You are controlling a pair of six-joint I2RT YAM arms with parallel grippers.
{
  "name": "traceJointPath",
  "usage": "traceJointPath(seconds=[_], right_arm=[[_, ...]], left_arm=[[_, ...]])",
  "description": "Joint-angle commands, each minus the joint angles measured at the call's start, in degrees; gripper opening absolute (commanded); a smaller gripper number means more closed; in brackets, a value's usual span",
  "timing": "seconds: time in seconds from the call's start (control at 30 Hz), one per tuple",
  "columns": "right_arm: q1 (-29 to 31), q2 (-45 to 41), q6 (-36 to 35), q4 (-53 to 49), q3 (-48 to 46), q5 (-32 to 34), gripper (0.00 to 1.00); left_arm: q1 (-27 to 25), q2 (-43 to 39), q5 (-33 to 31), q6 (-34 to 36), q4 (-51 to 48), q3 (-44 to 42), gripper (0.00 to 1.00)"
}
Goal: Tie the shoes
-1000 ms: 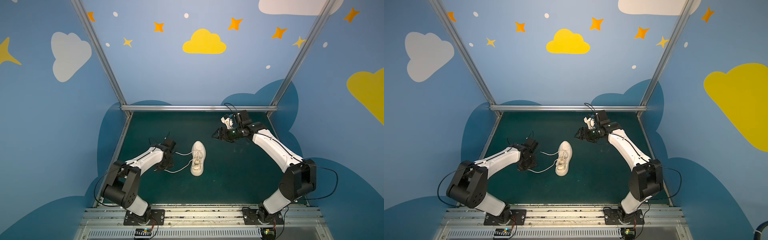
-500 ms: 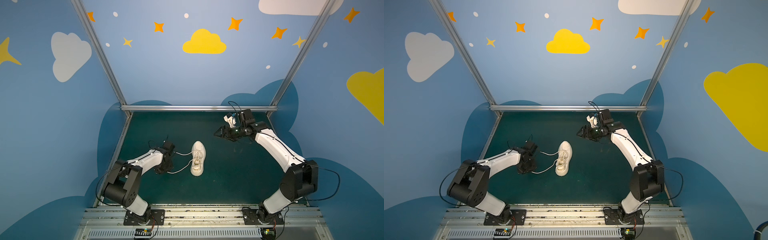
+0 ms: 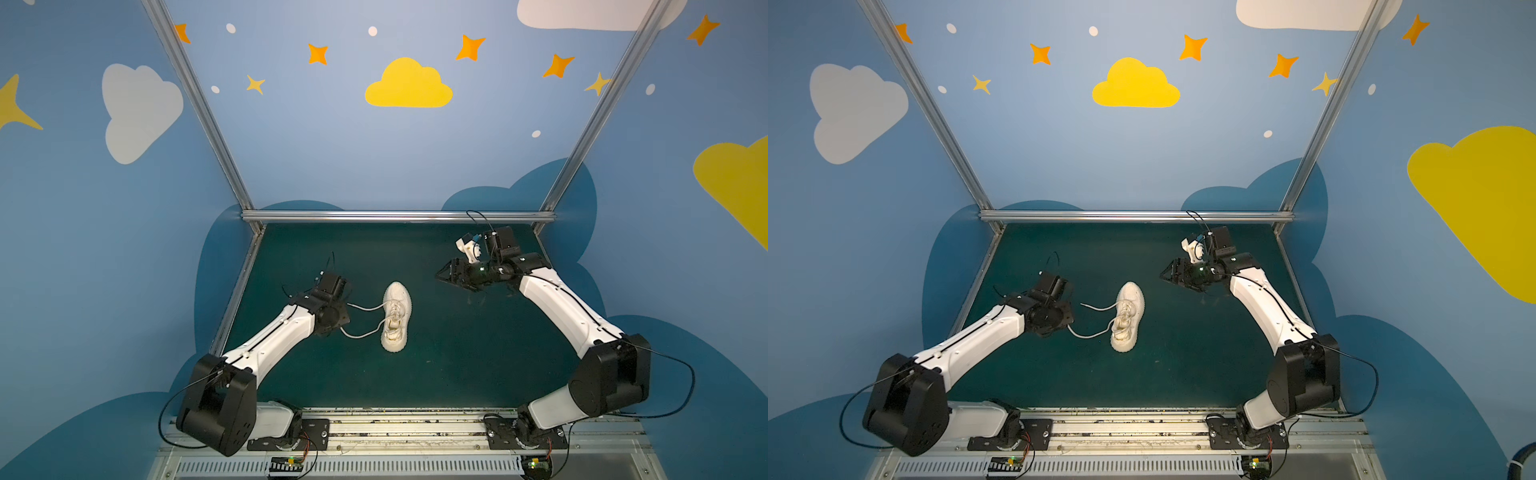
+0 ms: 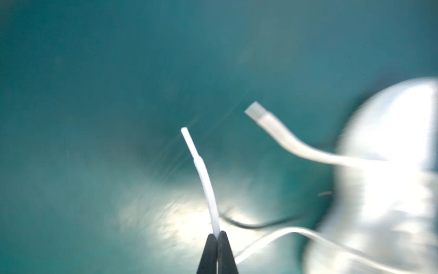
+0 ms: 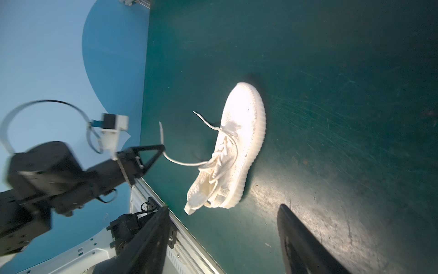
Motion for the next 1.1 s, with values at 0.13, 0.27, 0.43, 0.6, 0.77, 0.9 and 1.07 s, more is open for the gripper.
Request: traceJointPath(seconds=[0.13,0.27,0.43,0.6,0.77,0.9,1.07], right_arm=[[-5.6,-5.4,1.5,0.4,-3.6,-4.2,0.71],[-11.7,-9.1,2.7,-0.2,-6.4,-6.0,0.72],[-18.3,-15.3,3.9,0.9,-11.1,-7.9,0.72],[-23.8,-21.2,5.2,4.8,-16.8,-7.6,0.72],[-26.2,-25.0,4.1,7.8,-19.1,-6.2,0.8],[-27.2,-23.6,2.7,5.3,-16.7,-6.5,0.8],[-27.4,-22.2,3.8,6.6,-17.2,-7.5,0.8]], left_arm=[[-1.4,3.7,6.9,7.9,-0.2,14.5,0.03],[-6.5,13.3,7.9,12.3,-2.0,26.6,0.03],[-11.6,25.4,10.0,14.1,-1.0,38.8,0.03],[-18.7,40.7,12.9,16.5,-2.3,53.6,0.03],[-24.4,51.9,13.6,18.1,-8.7,66.0,0.03],[-27.2,56.2,13.3,19.1,-11.8,69.1,0.03],[-28.9,57.0,14.6,19.3,-11.2,67.5,0.05]])
